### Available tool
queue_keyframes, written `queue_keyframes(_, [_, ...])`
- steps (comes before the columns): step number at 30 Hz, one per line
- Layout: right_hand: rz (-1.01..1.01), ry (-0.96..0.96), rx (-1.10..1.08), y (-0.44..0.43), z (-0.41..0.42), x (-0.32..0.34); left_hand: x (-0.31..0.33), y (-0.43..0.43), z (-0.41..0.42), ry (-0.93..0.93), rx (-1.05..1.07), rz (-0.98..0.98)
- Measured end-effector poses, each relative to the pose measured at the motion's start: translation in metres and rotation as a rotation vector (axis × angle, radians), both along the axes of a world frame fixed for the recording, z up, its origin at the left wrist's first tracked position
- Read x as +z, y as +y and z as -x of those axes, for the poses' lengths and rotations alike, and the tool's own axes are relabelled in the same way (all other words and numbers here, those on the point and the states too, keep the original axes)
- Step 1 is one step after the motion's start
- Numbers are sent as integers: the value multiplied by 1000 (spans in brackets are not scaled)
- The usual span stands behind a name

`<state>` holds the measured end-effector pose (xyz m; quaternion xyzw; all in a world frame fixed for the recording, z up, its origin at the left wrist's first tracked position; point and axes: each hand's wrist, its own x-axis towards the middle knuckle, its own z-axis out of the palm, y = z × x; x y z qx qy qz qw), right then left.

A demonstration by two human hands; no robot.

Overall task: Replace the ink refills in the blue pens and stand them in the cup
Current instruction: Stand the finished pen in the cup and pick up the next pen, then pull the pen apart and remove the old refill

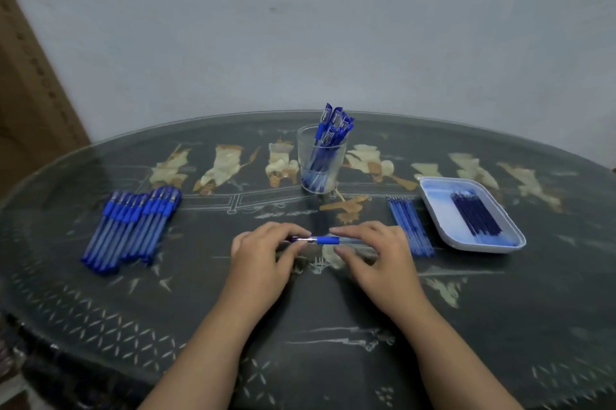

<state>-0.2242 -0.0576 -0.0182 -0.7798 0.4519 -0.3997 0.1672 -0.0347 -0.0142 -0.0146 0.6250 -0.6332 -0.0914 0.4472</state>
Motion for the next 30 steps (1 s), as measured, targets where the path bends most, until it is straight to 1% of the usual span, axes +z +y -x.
queue_keyframes(2, [-2, -19, 1, -2, 0, 0, -1, 0, -1, -12, -8, 0])
queue_keyframes(5, [-22, -57, -10, -5, 1, 0, -2, -1, 1, -82, -2, 9])
queue_keyframes(8, [-36, -89, -3, -5, 0, 0, -2, -3, 0, -75, -33, 31])
queue_keyframes(12, [-58, -85, 12, -5, -2, 0, -4, -5, -2, -108, -70, 58])
queue_keyframes(19, [-50, -113, -21, -1, -2, 2, -1, 0, 5, -186, 16, -8])
queue_keyframes(27, [-2, -122, -37, 2, -4, 3, 4, 0, 11, -169, 83, -70])
queue_keyframes(29, [-3, -158, -67, 2, -1, 3, 4, -1, 6, -79, 118, -79])
queue_keyframes(30, [-20, -197, -97, 1, 1, 4, 5, -1, 1, 28, 156, -85])
